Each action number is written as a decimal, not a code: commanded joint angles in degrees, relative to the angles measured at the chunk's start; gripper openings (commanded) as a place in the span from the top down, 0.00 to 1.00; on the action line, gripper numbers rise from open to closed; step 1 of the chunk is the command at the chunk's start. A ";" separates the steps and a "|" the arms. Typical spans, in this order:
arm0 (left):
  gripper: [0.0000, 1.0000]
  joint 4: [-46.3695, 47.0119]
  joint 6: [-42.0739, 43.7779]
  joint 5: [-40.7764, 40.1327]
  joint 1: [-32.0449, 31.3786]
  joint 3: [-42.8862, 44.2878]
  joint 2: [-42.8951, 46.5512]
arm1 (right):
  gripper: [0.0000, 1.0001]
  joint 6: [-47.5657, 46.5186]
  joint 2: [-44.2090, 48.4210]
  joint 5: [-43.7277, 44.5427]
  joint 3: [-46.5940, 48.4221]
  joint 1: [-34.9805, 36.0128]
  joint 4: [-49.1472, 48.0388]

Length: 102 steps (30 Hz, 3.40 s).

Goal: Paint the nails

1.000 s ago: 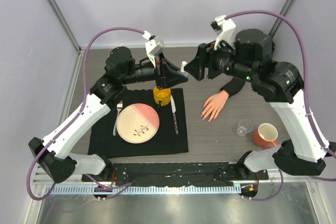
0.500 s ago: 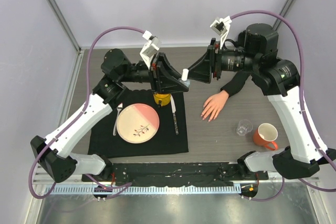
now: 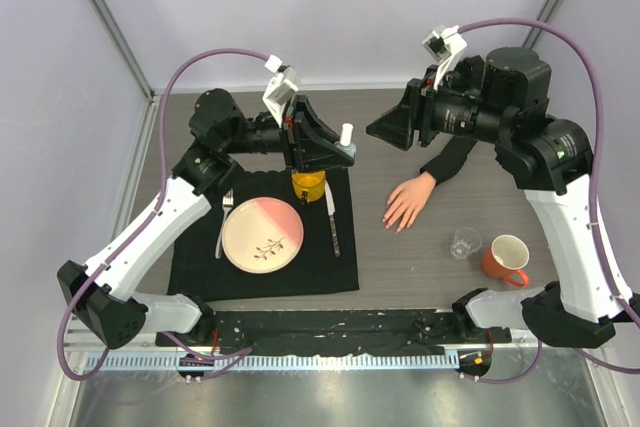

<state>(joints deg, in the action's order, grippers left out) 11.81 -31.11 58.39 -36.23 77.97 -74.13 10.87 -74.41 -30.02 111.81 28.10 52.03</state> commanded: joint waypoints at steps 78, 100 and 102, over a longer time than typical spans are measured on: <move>1.00 -20.52 16.69 -33.40 -0.68 12.73 -3.65 | 0.99 8.37 -9.59 81.25 -0.74 44.92 -0.38; 1.00 -27.10 21.88 -28.25 -1.92 6.85 2.93 | 0.36 2.05 -2.85 61.68 4.64 42.58 -1.85; 1.00 -27.11 21.89 -25.19 -1.92 6.49 3.37 | 0.35 1.52 -1.97 52.42 6.31 39.07 -1.23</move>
<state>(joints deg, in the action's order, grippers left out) -16.47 -11.22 28.93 -38.11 84.99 -73.84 15.29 -80.66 37.39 113.47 71.75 52.07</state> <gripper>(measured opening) 0.291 0.643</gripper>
